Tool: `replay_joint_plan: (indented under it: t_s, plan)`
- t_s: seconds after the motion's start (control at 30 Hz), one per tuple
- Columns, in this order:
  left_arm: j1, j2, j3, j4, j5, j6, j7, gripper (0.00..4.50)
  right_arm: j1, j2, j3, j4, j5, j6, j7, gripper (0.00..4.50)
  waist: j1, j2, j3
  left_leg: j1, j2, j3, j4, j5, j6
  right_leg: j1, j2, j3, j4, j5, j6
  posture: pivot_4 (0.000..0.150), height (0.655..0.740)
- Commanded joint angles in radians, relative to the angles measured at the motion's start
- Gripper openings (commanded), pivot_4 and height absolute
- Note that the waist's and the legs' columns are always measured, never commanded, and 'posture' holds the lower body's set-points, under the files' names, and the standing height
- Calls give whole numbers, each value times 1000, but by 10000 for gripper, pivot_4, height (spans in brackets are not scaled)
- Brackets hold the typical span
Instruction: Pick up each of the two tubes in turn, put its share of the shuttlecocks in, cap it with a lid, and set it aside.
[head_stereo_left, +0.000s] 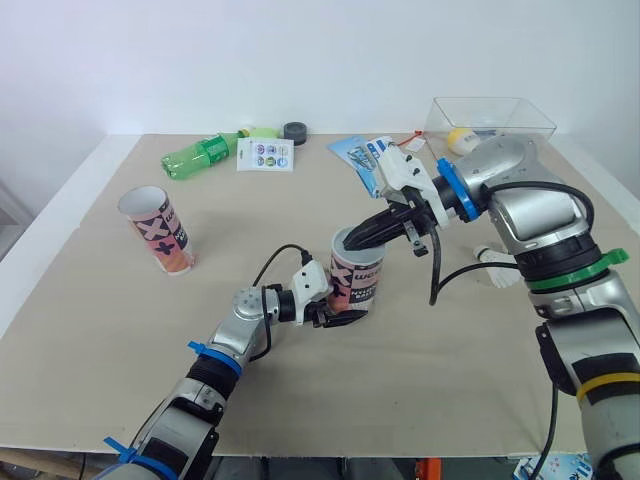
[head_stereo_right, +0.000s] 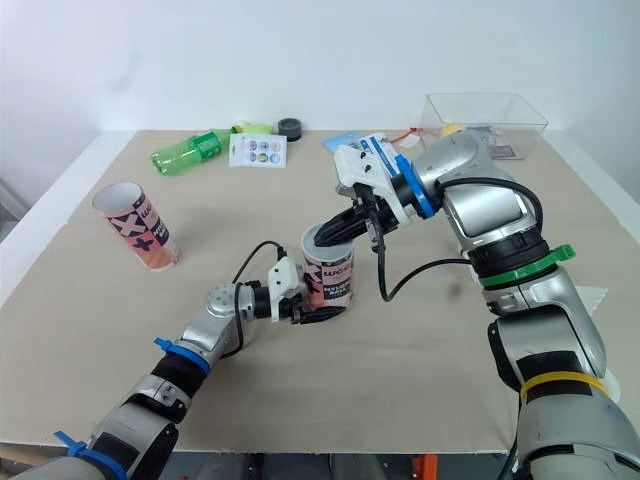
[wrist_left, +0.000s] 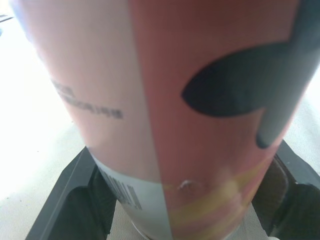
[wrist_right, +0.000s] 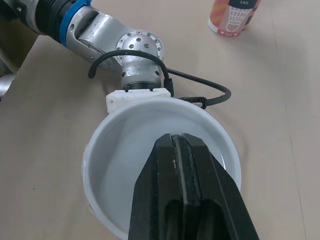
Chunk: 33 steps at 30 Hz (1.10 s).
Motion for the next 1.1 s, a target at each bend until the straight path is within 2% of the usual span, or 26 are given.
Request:
replay_joint_plan:
  t_s: [0.03, 0.23, 0.4, 0.43, 0.6, 0.7, 0.8, 0.9, 0.93, 1.03, 1.1]
  plan:
    - [29, 10, -20, 28, 29, 8, 1, 30001, 37, 8, 58, 33, -58, 8, 10, 289, 0, -1, -1, 1, 0, 0, 0, 0, 0, 0, 0, 0, 0, 0, 0, 1500, 7400]
    - [35, 17, -21, 22, 28, 10, 0, 30001, -3, -3, -80, 25, 78, 55, 40, 289, 0, -2, -1, 1, 0, 0, 0, 0, -1, 0, 0, 0, 0, 0, 0, 1500, 7400]
    - [38, 25, -21, 15, 27, 14, -3, 30001, 2, -94, -180, 7, 202, 99, 47, 289, 3, -2, 0, -12, 0, 0, 0, 0, 0, -7, 0, 0, 0, 0, 1, 1500, 7400]
    - [39, 26, -21, 14, 27, 15, -4, 30001, 10, -115, -199, 3, 221, 108, 47, 289, 3, -1, 0, -14, 0, -1, 0, 0, 0, -9, 0, 0, 0, 1, 4, 1500, 7400]
    - [32, 28, -18, 14, 26, 19, -10, 30001, 74, -164, -346, -2, 295, 110, 0, 289, 3, -2, 1, -14, -1, -2, -2, -1, 0, -9, 0, 0, 0, 0, 6, 1500, 7400]
    - [30, 31, -18, 4, 23, 20, -14, 30001, 188, -165, -430, -48, 312, 84, -71, 289, 3, -3, 1, -14, -1, -1, -2, 0, 0, -9, 0, 0, 0, -2, 1, 1500, 7400]
    - [34, 34, -8, -24, 1, 25, -26, 30001, 326, -136, -521, -129, 341, 96, -184, 9453, 2, -4, 2, -13, -1, -2, -2, 0, 0, -8, 0, -1, 0, -2, 1, 1500, 7400]
    - [42, 40, 1, -65, -22, 31, -43, 43171, 563, -99, -554, -270, 326, 37, -265, 23877, 2, -4, 2, -14, -1, -1, -3, 0, 0, -9, 1, 0, 0, 0, 6, 1500, 7400]
    - [43, 44, 1, -73, -22, 28, -44, 45000, 637, -80, -553, -313, 317, 16, -294, 29185, 2, -5, 2, -14, -1, -2, -4, 0, 0, -9, 1, 0, 0, -1, 6, 1500, 7400]
    - [45, 51, -2, -89, -16, 30, -34, 45000, 738, -53, -545, -379, 312, -8, -339, 44697, 0, -1, 5, -13, 0, -3, -7, 0, 0, -10, 2, 0, 0, -2, 5, 1500, 7400]
    - [44, 56, -6, -94, -7, 18, -26, 45000, 781, -39, -536, -394, 306, -19, -364, 44697, 0, 0, 6, -13, 0, -2, -7, 0, 0, -10, 2, 1, 0, -2, 6, 1500, 7400]
